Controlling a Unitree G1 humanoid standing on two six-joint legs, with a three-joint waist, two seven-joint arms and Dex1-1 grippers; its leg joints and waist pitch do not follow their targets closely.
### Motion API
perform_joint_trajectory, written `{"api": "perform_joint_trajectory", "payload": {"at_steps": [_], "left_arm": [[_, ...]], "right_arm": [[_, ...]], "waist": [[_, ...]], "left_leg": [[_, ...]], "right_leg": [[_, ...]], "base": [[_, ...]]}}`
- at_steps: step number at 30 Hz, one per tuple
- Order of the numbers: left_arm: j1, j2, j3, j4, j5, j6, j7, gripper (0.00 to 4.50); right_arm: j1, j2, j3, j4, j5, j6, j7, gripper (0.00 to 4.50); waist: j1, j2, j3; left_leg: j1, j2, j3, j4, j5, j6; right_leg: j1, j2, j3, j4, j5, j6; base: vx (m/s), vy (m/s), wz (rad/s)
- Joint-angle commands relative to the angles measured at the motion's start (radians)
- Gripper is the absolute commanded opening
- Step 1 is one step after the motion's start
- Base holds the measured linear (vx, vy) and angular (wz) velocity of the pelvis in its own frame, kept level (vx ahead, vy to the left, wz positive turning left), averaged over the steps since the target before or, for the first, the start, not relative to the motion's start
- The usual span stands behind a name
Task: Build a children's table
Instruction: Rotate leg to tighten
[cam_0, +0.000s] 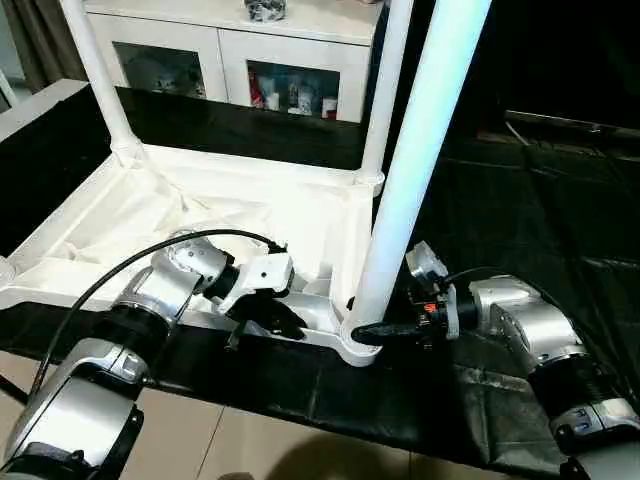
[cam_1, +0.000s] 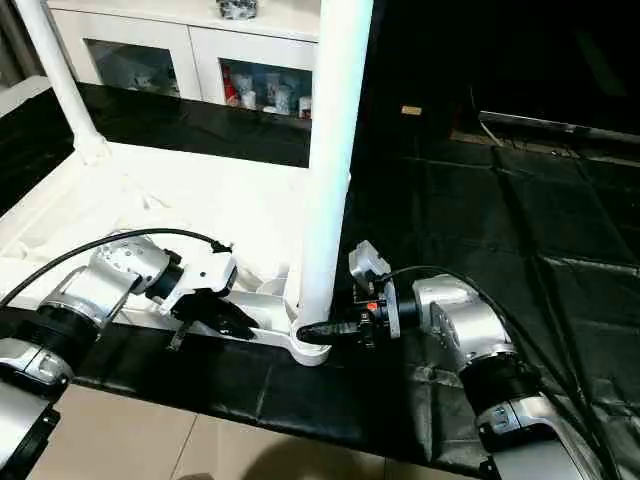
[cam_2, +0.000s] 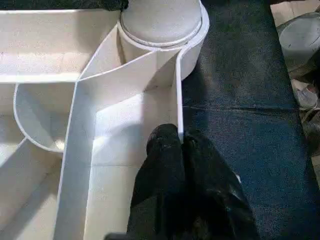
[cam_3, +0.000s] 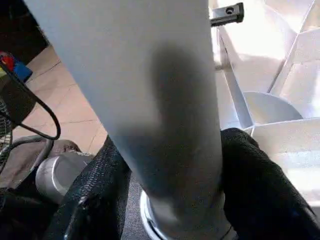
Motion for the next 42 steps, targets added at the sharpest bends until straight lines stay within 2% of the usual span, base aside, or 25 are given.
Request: {"api": "perform_joint_trajectory", "payload": {"at_steps": [1,10,12,13,14,16,17,20,21,23,24,25,30,33,36,38,42], "left_arm": [[0.008,-0.013,-0.023,-0.014,0.019,-0.010,0.012,0.00],[-0.002,-0.039,0.010,0.009,0.006,0.060,0.082,0.00],[-0.022,-0.066,0.039,0.030,-0.010,0.118,0.142,0.00],[-0.022,-0.066,0.039,0.030,-0.010,0.118,0.142,0.00],[-0.039,-0.085,0.055,0.048,-0.013,0.145,0.185,0.00],[-0.055,-0.102,0.065,0.065,-0.012,0.161,0.221,0.00],[-0.055,-0.102,0.065,0.065,-0.012,0.161,0.221,0.00],[-0.087,-0.143,0.091,0.094,-0.009,0.211,0.318,0.00],[-0.087,-0.143,0.091,0.094,-0.009,0.211,0.318,0.00],[-0.115,-0.176,0.110,0.123,-0.004,0.242,0.402,0.00],[-0.116,-0.178,0.111,0.125,-0.004,0.244,0.407,0.00],[-0.123,-0.185,0.116,0.133,-0.002,0.250,0.427,0.00],[-0.163,-0.256,0.151,0.183,0.005,0.281,0.603,0.00],[-0.175,-0.281,0.161,0.200,0.012,0.284,0.661,0.00],[-0.185,-0.299,0.168,0.215,0.014,0.281,0.701,0.00],[-0.190,-0.302,0.168,0.224,0.018,0.278,0.707,0.00],[-0.194,-0.290,0.158,0.241,0.031,0.264,0.704,0.00]], "right_arm": [[-0.009,0.000,0.013,-0.011,0.013,0.024,0.024,2.25],[0.039,0.016,0.011,-0.060,0.024,0.048,-0.002,2.21],[0.049,0.059,-0.009,-0.048,-0.012,0.060,-0.155,2.20],[0.049,0.059,-0.009,-0.048,-0.012,0.060,-0.155,2.20],[0.050,0.093,-0.026,-0.037,-0.031,0.067,-0.256,2.19],[0.047,0.133,-0.047,-0.027,-0.034,0.083,-0.343,2.11],[0.047,0.133,-0.047,-0.027,-0.034,0.083,-0.343,2.10],[0.034,0.221,-0.084,-0.001,-0.054,0.123,-0.542,2.08],[0.034,0.221,-0.084,-0.001,-0.054,0.123,-0.542,2.07],[-0.003,0.299,-0.130,0.052,-0.062,0.137,-0.713,2.07],[-0.005,0.303,-0.133,0.055,-0.063,0.138,-0.722,2.07],[-0.014,0.319,-0.144,0.067,-0.065,0.139,-0.757,2.07],[-0.093,0.423,-0.221,0.166,-0.075,0.082,-1.018,2.07],[-0.120,0.454,-0.266,0.194,-0.068,0.079,-1.093,2.07],[-0.134,0.471,-0.293,0.213,-0.054,0.071,-1.113,2.07],[-0.132,0.474,-0.297,0.211,-0.050,0.060,-1.109,2.62],[-0.121,0.452,-0.273,0.202,-0.071,0.019,-1.053,2.92]], "waist": [[-0.008,0.003,-0.067],[-0.005,0.002,-0.066],[-0.005,-0.001,-0.065],[-0.008,0.001,-0.062],[-0.014,-0.003,-0.061],[-0.018,-0.003,-0.059],[-0.024,-0.004,-0.059],[-0.040,-0.002,-0.060],[-0.045,-0.003,-0.059],[-0.058,-0.003,-0.060],[-0.063,-0.003,-0.060],[-0.063,-0.002,-0.062],[-0.071,0.000,-0.064],[-0.071,0.005,-0.067],[-0.071,0.004,-0.070],[-0.070,0.005,-0.072],[-0.070,0.006,-0.072]], "left_leg": [[-0.007,-0.013,0.021,-0.062,-0.195,0.033],[-0.006,-0.013,0.021,-0.062,-0.196,0.034],[-0.006,-0.014,0.022,-0.062,-0.205,0.032],[-0.006,-0.017,0.021,-0.064,-0.208,0.022],[-0.009,-0.019,0.018,-0.066,-0.220,0.012],[-0.004,-0.022,0.018,-0.066,-0.233,0.005],[-0.007,-0.025,0.014,-0.068,-0.240,0.002],[-0.007,-0.025,0.013,-0.069,-0.239,0.002],[-0.008,-0.026,0.012,-0.070,-0.241,0.000],[-0.009,-0.027,0.010,-0.070,-0.256,-0.004],[-0.013,-0.028,0.009,-0.070,-0.254,-0.004],[-0.011,-0.029,0.009,-0.069,-0.248,-0.004],[-0.008,-0.027,0.012,-0.069,-0.229,-0.004],[-0.010,-0.025,0.013,-0.068,-0.202,-0.003],[-0.012,-0.027,0.015,-0.066,-0.180,0.009],[-0.012,-0.027,0.016,-0.064,-0.158,0.021],[-0.012,-0.028,0.018,-0.064,-0.152,0.034]], "right_leg": [[0.064,-0.036,0.040,-0.062,-0.260,-0.195],[0.062,-0.036,0.040,-0.064,-0.276,-0.189],[0.062,-0.036,0.040,-0.067,-0.298,-0.181],[0.059,-0.036,0.040,-0.069,-0.322,-0.172],[0.063,-0.036,0.038,-0.073,-0.370,-0.150],[0.057,-0.038,0.037,-0.083,-0.441,-0.118],[0.061,-0.039,0.033,-0.089,-0.478,-0.098],[0.056,-0.038,0.034,-0.090,-0.473,-0.094],[0.056,-0.036,0.034,-0.091,-0.476,-0.093],[0.056,-0.037,0.031,-0.092,-0.488,-0.092],[0.058,-0.036,0.030,-0.092,-0.490,-0.091],[0.058,-0.037,0.030,-0.094,-0.487,-0.087],[0.054,-0.035,0.035,-0.083,-0.396,-0.129],[0.060,-0.033,0.038,-0.073,-0.298,-0.161],[0.065,-0.032,0.041,-0.064,-0.212,-0.190],[0.067,-0.030,0.042,-0.059,-0.151,-0.208],[0.071,-0.031,0.041,-0.057,-0.121,-0.226]], "base": [[0.000,0.000,0.00],[0.000,0.000,0.00],[0.000,0.000,0.00],[0.000,0.000,0.00],[0.000,0.000,0.00],[0.000,0.000,0.00],[0.000,0.000,0.00],[0.000,0.000,0.00],[0.000,0.000,0.00],[0.000,0.000,0.00],[0.000,0.000,0.00],[0.000,0.000,0.00],[0.000,0.000,0.00],[0.000,0.000,0.00],[0.000,0.000,0.00],[0.000,0.000,0.00],[0.000,0.000,0.00]]}}
